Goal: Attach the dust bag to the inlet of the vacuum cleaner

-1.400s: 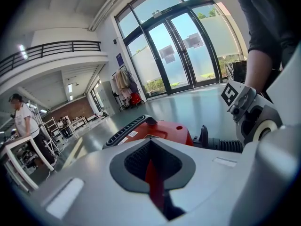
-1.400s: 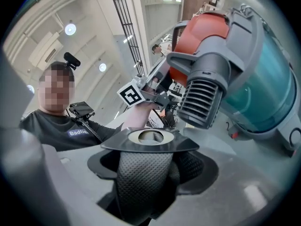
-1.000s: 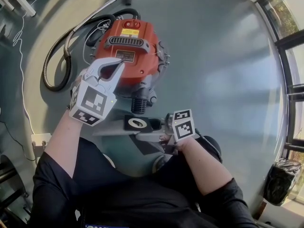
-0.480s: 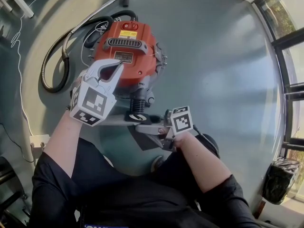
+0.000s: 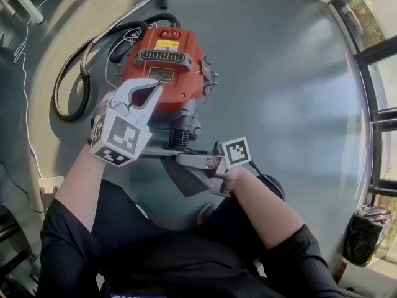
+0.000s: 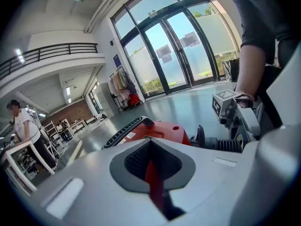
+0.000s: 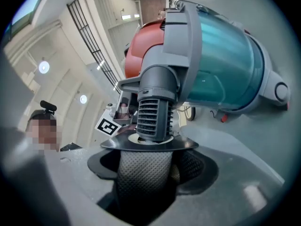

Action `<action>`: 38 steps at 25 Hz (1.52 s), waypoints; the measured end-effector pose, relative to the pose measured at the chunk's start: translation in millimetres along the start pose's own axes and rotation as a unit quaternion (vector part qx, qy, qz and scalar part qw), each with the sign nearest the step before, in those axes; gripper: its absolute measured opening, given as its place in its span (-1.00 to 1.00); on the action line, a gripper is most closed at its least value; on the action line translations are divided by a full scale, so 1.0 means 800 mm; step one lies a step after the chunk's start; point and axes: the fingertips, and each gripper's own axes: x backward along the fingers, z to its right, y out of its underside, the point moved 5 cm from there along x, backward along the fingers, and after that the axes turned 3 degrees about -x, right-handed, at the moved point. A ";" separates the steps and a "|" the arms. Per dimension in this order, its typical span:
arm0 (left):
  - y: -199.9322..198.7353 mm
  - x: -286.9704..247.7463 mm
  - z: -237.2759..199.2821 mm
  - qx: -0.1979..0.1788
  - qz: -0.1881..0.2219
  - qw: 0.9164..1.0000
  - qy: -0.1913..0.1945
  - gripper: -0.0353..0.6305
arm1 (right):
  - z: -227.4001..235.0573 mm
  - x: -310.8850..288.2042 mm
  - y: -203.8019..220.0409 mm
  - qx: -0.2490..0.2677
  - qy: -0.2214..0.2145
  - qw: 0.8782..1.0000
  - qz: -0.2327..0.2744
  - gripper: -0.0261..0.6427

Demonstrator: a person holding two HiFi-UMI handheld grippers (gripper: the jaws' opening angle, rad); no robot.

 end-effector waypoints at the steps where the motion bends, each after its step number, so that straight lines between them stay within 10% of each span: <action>1: 0.000 0.001 0.001 0.001 0.000 1.000 0.001 -0.86 | 0.000 0.000 0.000 -0.009 0.000 1.000 0.001 0.00; 18: -0.003 -0.004 -0.001 -0.082 -0.024 0.996 0.007 -0.85 | 0.008 0.001 -0.009 -0.083 0.000 0.996 -0.007 0.00; 38: -0.008 -0.006 0.007 -0.052 -0.022 0.997 0.049 -0.87 | 0.014 0.008 -0.022 -0.090 0.038 0.994 -0.042 0.03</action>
